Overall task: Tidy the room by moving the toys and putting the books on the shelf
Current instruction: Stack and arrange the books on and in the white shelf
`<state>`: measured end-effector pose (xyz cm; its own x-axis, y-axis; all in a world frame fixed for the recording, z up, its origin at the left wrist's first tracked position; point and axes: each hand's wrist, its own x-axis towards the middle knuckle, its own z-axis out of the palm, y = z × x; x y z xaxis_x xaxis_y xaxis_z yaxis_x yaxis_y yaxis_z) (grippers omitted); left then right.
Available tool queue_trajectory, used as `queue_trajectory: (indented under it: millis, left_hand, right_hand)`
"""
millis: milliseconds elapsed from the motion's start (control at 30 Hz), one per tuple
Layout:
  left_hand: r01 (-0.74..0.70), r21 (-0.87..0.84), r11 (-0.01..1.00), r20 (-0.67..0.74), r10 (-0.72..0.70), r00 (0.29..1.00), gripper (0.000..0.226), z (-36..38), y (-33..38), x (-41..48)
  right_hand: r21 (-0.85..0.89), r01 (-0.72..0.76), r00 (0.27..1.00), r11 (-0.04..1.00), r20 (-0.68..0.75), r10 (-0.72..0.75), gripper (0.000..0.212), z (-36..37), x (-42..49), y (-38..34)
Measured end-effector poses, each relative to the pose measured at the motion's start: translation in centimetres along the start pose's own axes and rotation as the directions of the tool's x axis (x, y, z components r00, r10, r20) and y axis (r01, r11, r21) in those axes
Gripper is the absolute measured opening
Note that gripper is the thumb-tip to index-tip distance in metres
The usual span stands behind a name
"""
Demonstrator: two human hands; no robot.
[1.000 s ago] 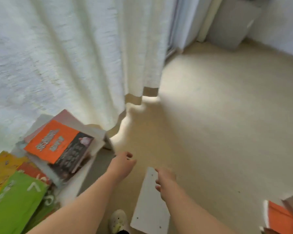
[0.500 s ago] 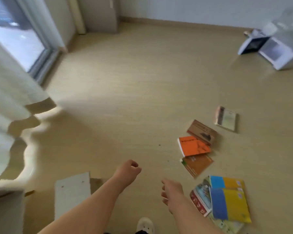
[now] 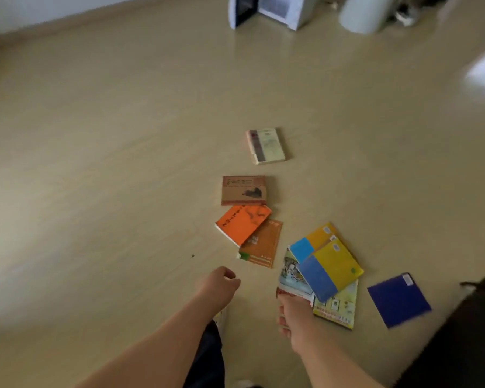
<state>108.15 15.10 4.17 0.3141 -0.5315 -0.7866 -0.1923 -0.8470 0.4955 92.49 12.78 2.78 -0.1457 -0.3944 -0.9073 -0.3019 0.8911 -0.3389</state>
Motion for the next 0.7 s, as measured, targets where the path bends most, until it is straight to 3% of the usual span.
queue_trajectory:
  millis: [167,333,500,700]
  left_hand:
    - [-0.042,0.160,0.986,0.096,0.027,0.995,0.011,3.8,5.4,4.7]
    - [-0.122,0.359,0.925,0.249,0.031,0.968,0.024,10.5,9.8,8.7]
    - [-0.203,0.485,0.850,0.297,0.058,0.953,0.027,19.2,10.9,15.8]
    - [-0.334,0.567,0.753,0.381,0.120,0.917,0.029,28.9,8.6,27.3]
  right_hand:
    - [0.219,-0.075,0.995,0.973,-0.042,0.086,0.010,-2.1,3.8,-1.6]
    - [0.405,-0.158,0.977,0.901,-0.071,0.203,0.012,-6.9,8.4,-0.8]
    - [0.434,-0.209,0.948,0.876,-0.131,0.291,0.013,-10.5,18.1,2.2]
    - [0.391,-0.215,0.946,0.895,-0.144,0.290,0.028,-12.1,32.3,5.2]
